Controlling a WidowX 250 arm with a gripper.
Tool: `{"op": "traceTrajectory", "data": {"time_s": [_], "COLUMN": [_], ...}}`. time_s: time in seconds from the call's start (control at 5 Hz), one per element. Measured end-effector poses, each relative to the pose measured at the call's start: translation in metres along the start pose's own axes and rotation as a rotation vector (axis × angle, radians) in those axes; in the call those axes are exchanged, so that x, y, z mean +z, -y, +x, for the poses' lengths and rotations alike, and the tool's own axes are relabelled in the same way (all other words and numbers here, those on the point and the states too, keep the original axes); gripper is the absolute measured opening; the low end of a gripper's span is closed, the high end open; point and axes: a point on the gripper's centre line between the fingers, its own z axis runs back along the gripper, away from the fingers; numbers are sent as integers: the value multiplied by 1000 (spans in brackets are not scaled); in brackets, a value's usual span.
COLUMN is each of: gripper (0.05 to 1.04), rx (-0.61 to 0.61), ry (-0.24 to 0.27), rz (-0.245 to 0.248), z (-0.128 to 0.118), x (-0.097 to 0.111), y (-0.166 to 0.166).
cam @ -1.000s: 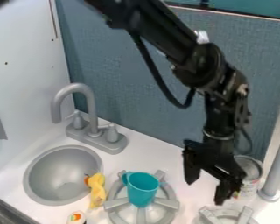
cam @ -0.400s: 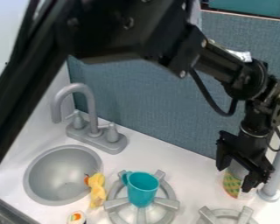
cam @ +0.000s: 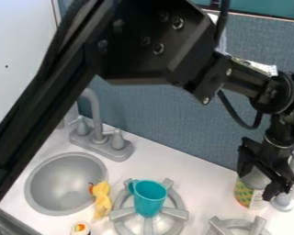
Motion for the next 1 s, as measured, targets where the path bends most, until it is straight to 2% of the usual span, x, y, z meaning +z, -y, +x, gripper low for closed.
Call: {"op": "traceTrajectory", "data": {"time_s": [0.2,0.8,1.0], "gripper": [1003,1002,1002], "rx": [-11,15,60], "ry": [23,11,-6], "rz": [-11,55,104], "z": [7,25,28], "x": [-12,-35,-38], "y": [3,-3,-10]}}
